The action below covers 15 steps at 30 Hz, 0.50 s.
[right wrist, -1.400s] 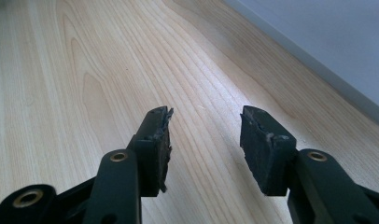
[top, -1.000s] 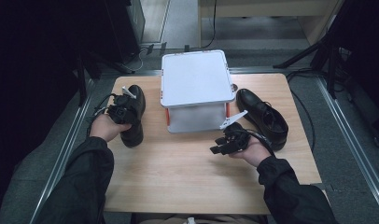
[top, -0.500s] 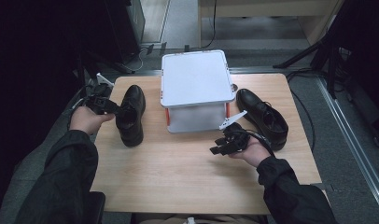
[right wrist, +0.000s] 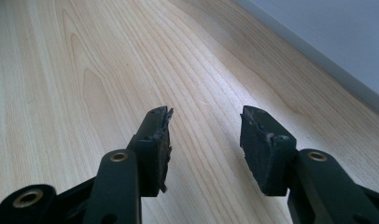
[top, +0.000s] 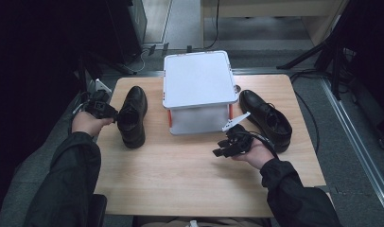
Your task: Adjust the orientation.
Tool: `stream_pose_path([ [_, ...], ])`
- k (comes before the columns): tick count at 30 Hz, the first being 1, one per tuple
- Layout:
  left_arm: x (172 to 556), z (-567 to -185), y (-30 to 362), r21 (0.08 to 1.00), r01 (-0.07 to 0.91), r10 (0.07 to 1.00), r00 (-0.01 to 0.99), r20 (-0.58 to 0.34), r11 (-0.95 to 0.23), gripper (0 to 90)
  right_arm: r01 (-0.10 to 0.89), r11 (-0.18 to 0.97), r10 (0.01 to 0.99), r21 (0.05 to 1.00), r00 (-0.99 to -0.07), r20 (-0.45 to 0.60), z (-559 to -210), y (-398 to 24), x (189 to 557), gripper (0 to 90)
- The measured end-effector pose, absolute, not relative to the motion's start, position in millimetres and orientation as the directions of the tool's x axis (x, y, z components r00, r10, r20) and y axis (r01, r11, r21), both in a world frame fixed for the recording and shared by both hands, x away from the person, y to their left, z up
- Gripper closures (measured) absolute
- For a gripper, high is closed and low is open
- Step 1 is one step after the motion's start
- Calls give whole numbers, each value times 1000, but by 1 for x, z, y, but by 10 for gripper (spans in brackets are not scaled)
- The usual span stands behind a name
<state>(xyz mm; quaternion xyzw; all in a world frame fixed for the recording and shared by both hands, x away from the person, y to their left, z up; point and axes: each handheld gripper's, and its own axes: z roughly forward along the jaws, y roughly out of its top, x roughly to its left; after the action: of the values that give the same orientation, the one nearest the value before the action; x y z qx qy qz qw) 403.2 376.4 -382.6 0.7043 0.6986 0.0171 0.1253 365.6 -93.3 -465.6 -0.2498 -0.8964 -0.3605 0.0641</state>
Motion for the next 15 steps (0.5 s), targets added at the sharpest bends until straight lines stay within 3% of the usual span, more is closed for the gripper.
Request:
stream_pose_path([
  [10,421,-409,373,115,992,991,-30,-128,45,710,489,626,397,607,-870,292,-468,-92,366,530],
  [15,427,-414,375,72,995,991,-52,-127,61,761,494,629,399,600,-868,296,-468,-93,365,530],
])
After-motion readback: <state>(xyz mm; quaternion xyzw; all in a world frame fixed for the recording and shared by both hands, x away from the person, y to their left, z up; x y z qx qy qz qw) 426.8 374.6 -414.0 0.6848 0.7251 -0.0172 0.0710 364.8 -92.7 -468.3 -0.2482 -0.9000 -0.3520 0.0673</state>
